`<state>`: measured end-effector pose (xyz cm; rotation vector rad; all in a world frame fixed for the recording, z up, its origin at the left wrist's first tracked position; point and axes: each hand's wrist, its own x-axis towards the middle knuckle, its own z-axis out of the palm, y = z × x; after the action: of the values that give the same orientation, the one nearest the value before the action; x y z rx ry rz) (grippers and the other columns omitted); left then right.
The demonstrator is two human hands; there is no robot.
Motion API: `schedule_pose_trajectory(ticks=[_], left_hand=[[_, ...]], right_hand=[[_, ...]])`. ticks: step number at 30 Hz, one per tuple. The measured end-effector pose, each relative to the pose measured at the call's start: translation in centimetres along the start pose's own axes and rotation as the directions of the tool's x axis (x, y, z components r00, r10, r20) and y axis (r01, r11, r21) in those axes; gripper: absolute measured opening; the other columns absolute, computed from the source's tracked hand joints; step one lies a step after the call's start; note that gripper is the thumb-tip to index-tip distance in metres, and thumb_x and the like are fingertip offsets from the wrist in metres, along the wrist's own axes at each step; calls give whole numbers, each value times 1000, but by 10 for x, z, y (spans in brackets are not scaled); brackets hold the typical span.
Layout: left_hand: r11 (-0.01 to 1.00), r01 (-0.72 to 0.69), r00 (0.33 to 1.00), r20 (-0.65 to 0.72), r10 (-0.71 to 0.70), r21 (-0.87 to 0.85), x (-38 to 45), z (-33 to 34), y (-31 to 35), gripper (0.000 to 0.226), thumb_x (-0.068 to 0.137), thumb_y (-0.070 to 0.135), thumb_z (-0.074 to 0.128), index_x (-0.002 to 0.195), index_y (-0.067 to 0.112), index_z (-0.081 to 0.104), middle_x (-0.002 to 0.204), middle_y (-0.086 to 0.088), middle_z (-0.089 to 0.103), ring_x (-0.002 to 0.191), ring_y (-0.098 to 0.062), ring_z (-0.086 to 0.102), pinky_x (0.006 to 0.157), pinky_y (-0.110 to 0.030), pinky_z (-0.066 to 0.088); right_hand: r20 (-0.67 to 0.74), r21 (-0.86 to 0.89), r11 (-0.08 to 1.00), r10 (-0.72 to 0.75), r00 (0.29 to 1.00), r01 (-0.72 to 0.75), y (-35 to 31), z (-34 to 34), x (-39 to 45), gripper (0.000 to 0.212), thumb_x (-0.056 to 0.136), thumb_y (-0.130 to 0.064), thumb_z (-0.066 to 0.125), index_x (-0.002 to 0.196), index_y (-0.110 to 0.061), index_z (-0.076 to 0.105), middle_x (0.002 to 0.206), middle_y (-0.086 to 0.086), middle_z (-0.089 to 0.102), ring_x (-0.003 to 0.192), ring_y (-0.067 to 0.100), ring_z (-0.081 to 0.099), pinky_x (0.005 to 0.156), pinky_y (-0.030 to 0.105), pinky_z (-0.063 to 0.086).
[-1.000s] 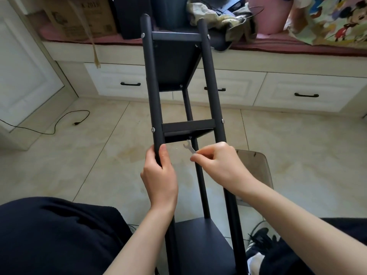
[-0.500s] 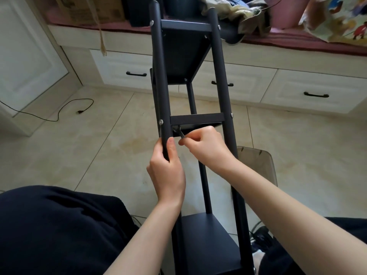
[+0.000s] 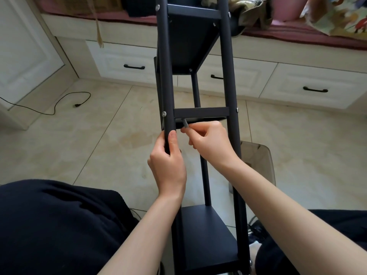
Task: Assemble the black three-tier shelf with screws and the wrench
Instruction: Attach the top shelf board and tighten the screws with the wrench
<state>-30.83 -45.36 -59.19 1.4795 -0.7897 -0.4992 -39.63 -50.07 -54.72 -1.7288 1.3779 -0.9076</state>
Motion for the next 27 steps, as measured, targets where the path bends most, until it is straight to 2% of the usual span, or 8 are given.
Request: schedule_pose_trajectory(ticks=[3,6,14,17,19,22,24,27], left_hand=[[1000,-1,1000,2,1,-4,-2,-1,0,31,105,32,50,107,10,72,57,15,55,55,-6,48,55,-13,38],[1000,-8,1000,0,8,-8,-4,-3,0,30,105,31,50,109,12,73,58,11,55,55,-5,47,55,-15,39],[1000,-18,1000,15,18,11,-4,-3,1,28,106,30,49,110,15,73,70,10,62,65,-3,56,63,-15,42],[1000,-20,1000,19,20,18,-4,-3,1,28,106,30,49,109,15,72,71,11,63,66,-4,57,63,-16,43],[1000,-17,1000,21,17,16,-4,-3,1,29,106,31,49,109,14,72,69,12,60,63,-6,55,62,-18,42],[1000,-11,1000,21,11,15,-5,-3,-1,32,106,33,48,110,12,72,69,12,57,64,-6,54,64,-20,42],[1000,-4,1000,18,4,12,-5,-3,-1,32,106,33,47,111,12,71,69,12,56,62,-5,53,64,-22,42],[1000,-5,1000,15,5,8,-5,-2,-1,32,106,32,47,108,12,71,66,11,55,59,-6,51,62,-25,41]], right_hand=[[-29,-9,999,-42,999,41,1,4,0,19,96,-19,62,93,-9,78,68,3,69,68,6,64,66,24,53],[-45,-6,998,-62,997,62,4,9,0,19,95,-18,63,91,-6,78,70,6,71,64,7,65,69,28,55],[-106,111,988,-96,990,108,19,27,0,13,93,-14,67,90,-11,78,67,-9,69,62,1,65,58,9,47],[-153,119,983,-123,981,142,24,35,1,12,92,-15,67,90,-11,78,71,-5,71,63,4,66,60,17,52],[-198,103,982,-134,971,156,27,40,2,12,93,-16,67,91,-10,78,74,-1,73,65,9,68,62,29,57],[-251,89,981,-144,957,171,31,48,3,16,93,-17,66,88,-6,77,73,2,73,65,15,67,62,41,57],[-272,99,979,-147,951,180,31,53,4,17,94,-16,66,86,-5,76,71,2,72,64,15,66,61,38,56],[-305,73,980,-153,940,183,30,60,6,19,93,-15,67,78,-5,74,65,0,68,60,13,61,58,17,45]])
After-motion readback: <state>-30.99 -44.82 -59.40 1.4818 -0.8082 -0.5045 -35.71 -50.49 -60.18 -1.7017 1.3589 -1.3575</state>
